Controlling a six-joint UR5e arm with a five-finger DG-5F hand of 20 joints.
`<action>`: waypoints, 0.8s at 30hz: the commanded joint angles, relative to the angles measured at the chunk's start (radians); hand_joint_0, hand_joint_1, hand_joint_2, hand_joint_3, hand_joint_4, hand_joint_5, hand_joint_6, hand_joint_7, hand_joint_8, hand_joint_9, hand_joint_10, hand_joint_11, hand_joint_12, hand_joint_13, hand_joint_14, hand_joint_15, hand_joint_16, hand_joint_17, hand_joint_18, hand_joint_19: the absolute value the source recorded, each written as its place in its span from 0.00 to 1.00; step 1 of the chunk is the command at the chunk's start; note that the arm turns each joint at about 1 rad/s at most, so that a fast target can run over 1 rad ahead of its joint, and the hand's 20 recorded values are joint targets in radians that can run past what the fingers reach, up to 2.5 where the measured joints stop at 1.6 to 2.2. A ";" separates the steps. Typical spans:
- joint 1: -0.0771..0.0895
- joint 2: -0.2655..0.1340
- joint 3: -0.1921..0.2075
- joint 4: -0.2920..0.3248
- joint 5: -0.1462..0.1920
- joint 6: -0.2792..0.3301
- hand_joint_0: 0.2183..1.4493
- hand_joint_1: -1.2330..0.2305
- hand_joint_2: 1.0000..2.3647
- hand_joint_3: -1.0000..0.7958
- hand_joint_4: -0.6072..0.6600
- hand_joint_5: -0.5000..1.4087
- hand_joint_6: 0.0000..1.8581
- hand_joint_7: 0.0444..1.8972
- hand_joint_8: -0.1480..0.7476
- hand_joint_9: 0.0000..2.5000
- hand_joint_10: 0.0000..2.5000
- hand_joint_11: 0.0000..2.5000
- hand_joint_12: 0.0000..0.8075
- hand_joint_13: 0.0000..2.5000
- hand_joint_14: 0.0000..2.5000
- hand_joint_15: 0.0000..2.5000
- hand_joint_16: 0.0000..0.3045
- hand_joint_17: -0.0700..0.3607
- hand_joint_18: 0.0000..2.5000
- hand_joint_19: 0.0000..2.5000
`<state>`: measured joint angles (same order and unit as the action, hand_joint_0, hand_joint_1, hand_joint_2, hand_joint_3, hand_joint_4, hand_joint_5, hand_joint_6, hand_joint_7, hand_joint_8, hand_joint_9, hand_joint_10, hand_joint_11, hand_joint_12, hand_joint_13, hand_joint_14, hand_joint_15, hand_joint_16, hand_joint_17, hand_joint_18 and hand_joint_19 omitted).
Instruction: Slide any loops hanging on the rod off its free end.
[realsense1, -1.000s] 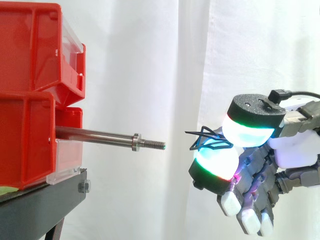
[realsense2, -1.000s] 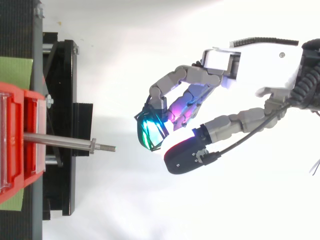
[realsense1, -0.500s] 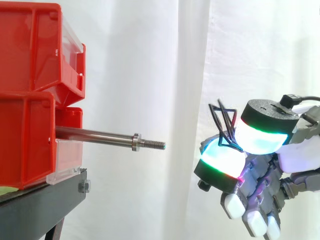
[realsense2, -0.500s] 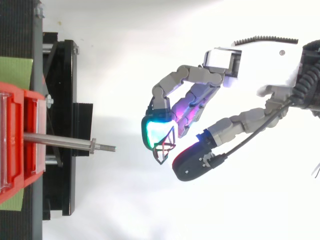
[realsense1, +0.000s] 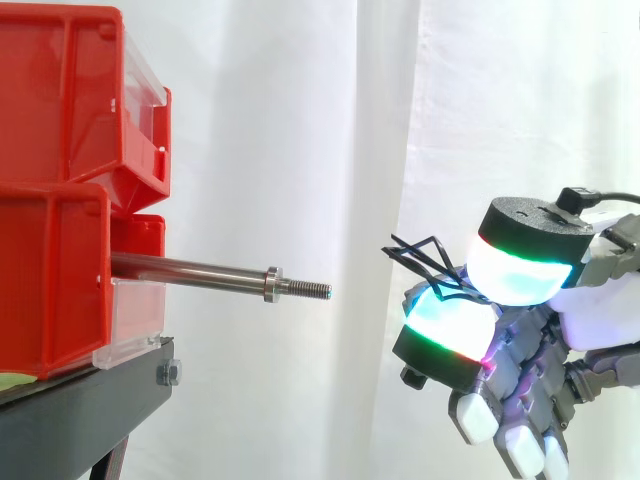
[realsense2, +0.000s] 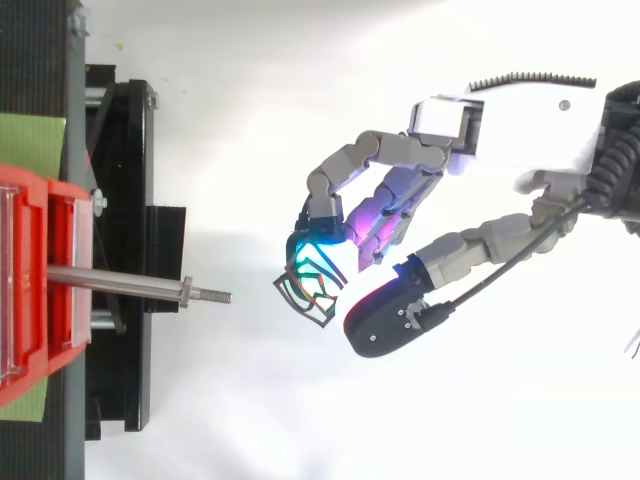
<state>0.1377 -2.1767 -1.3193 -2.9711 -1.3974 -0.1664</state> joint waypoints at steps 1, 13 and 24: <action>-0.001 0.000 0.000 0.000 0.000 0.001 0.30 0.43 0.01 0.32 0.51 0.18 0.48 0.56 0.53 0.38 0.00 0.12 0.39 0.43 0.00 0.11 0.15 0.40 0.42 0.16; 0.000 0.000 0.000 -0.009 0.000 0.001 0.41 0.25 0.01 0.34 0.51 0.15 0.50 0.56 0.52 0.36 0.00 0.14 0.38 0.42 0.00 0.10 0.15 0.40 0.42 0.14; -0.001 0.000 0.000 -0.011 0.008 0.002 0.34 0.34 0.00 0.28 0.55 0.17 0.49 0.57 0.53 0.38 0.01 0.14 0.38 0.43 0.00 0.10 0.15 0.40 0.42 0.15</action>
<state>0.1375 -2.1767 -1.3192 -2.9820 -1.3945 -0.1654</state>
